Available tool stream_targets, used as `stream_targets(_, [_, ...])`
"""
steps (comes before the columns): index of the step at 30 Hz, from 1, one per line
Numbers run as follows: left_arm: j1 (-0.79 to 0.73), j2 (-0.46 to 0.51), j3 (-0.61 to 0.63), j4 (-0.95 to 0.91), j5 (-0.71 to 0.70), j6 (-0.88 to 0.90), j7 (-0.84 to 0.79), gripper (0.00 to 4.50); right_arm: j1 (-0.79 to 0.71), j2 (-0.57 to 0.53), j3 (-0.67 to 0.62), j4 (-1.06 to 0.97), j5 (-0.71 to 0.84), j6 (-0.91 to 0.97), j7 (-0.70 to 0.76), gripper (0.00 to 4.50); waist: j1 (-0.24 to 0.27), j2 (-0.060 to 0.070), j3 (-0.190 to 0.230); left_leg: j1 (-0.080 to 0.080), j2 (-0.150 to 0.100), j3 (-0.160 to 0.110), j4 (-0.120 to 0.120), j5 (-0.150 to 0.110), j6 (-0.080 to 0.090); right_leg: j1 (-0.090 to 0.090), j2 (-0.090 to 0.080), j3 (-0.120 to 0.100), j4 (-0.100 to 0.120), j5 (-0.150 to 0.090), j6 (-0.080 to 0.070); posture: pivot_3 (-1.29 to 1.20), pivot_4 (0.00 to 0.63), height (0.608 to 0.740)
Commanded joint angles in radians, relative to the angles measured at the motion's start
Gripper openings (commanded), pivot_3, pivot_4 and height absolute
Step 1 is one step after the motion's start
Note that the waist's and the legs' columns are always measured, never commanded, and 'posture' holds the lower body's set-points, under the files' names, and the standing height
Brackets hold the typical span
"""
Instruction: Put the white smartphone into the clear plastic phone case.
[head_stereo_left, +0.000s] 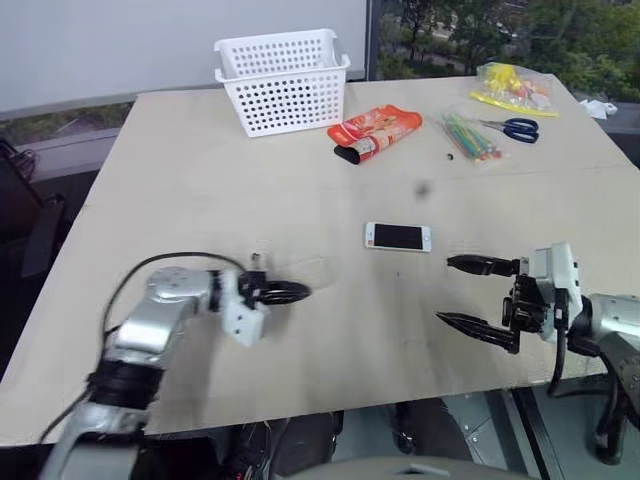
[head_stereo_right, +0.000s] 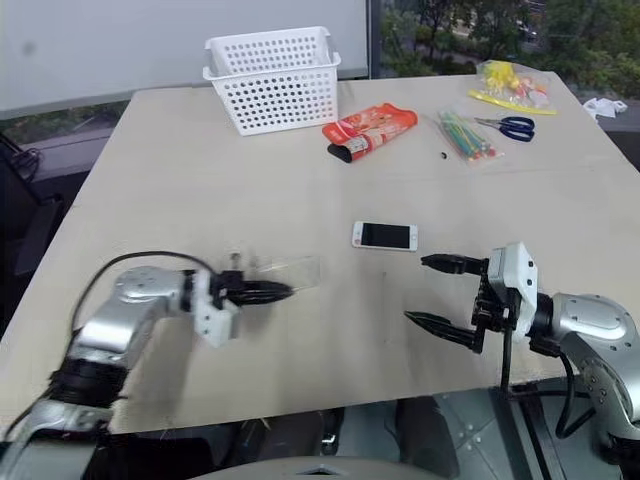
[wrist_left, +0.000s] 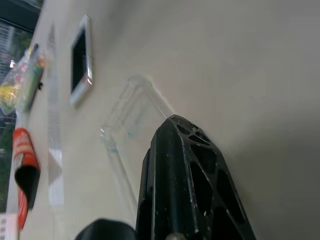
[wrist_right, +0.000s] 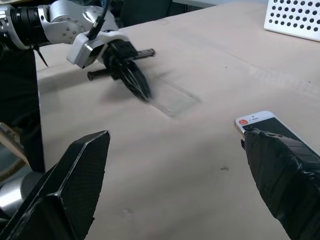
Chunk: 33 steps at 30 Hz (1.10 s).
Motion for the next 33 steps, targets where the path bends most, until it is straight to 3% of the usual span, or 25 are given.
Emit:
stream_targets(1, [-0.102, -0.082, -0.102, 0.011, 0.058, -0.003, 0.022, 0.06, -0.016, -0.008, -0.018, 0.005, -0.018, -0.022, -0.009, 4.50, 0.000, 0.000, 0.000, 0.000, 0.000, 0.000, 0.000, 0.000, 0.000, 0.001, 0.000, 0.000, 0.000, 0.000, 0.000, 0.00, 0.150, 0.740])
stream_targets(8, [-0.203, -0.143, -0.261, 0.077, 0.135, -0.004, -0.044, 0.06, -0.055, -0.029, -0.004, 0.039, -0.125, -0.008, -0.086, 4.50, -0.015, 0.000, 0.000, 0.001, 0.001, 0.002, 0.000, 0.000, 0.000, 0.000, 0.003, 0.002, 0.001, 0.001, 0.001, 0.00, 0.150, 0.740])
stream_targets(9, [-0.206, -0.140, -0.268, 0.082, 0.138, 0.000, -0.050, 0.29, -0.065, -0.029, -0.001, 0.045, -0.140, -0.001, -0.103, 4.50, -0.015, 0.000, 0.000, 0.001, 0.001, 0.002, 0.000, 0.000, 0.000, -0.001, 0.003, 0.002, 0.001, 0.000, 0.000, 0.00, 0.150, 0.740])
stream_targets(11, [-0.210, -0.141, -0.276, 0.095, 0.155, -0.023, -0.052, 0.86, -0.097, -0.027, 0.013, 0.069, -0.170, 0.009, -0.129, 4.50, -0.013, 0.000, 0.000, 0.001, 0.002, 0.002, 0.000, 0.000, 0.000, -0.001, 0.004, 0.002, 0.001, -0.001, -0.001, 0.00, 0.150, 0.740])
stream_targets(19, [-0.210, -0.151, -0.185, 0.021, 0.110, -0.026, 0.001, 4.46, -0.334, 0.029, 0.173, 0.284, -0.276, 0.051, -0.154, 4.50, -0.014, -0.001, 0.000, 0.002, 0.002, 0.004, 0.001, 0.000, 0.000, -0.001, 0.004, 0.004, 0.002, -0.001, -0.002, 0.00, 0.150, 0.740])
stream_targets(22, [-0.196, -0.107, -0.116, -0.080, 0.039, 0.063, -0.005, 4.46, -0.428, 0.061, 0.249, 0.430, -0.335, -0.005, -0.101, 4.50, -0.020, -0.001, 0.000, 0.001, 0.002, 0.003, 0.001, 0.000, 0.000, -0.001, 0.005, 0.004, 0.002, 0.001, 0.000, 0.00, 0.150, 0.740])
stream_targets(26, [-0.187, 0.020, 0.006, -0.167, -0.046, 0.200, -0.002, 4.46, -0.617, 0.128, 0.369, 0.758, -0.434, -0.132, 0.025, 4.50, -0.039, 0.000, 0.001, 0.002, 0.003, 0.004, 0.000, 0.000, 0.000, -0.002, 0.006, 0.005, 0.002, 0.002, 0.001, 0.00, 0.150, 0.740])
stream_targets(33, [-0.101, 0.225, 0.133, -0.227, -0.076, 0.256, -0.012, 4.46, -0.885, 0.252, 0.419, 1.290, -0.552, -0.365, 0.154, 4.50, -0.055, 0.000, 0.002, 0.003, 0.005, 0.003, -0.001, 0.000, 0.000, -0.002, 0.008, 0.005, 0.003, 0.002, 0.001, 0.00, 0.150, 0.740])
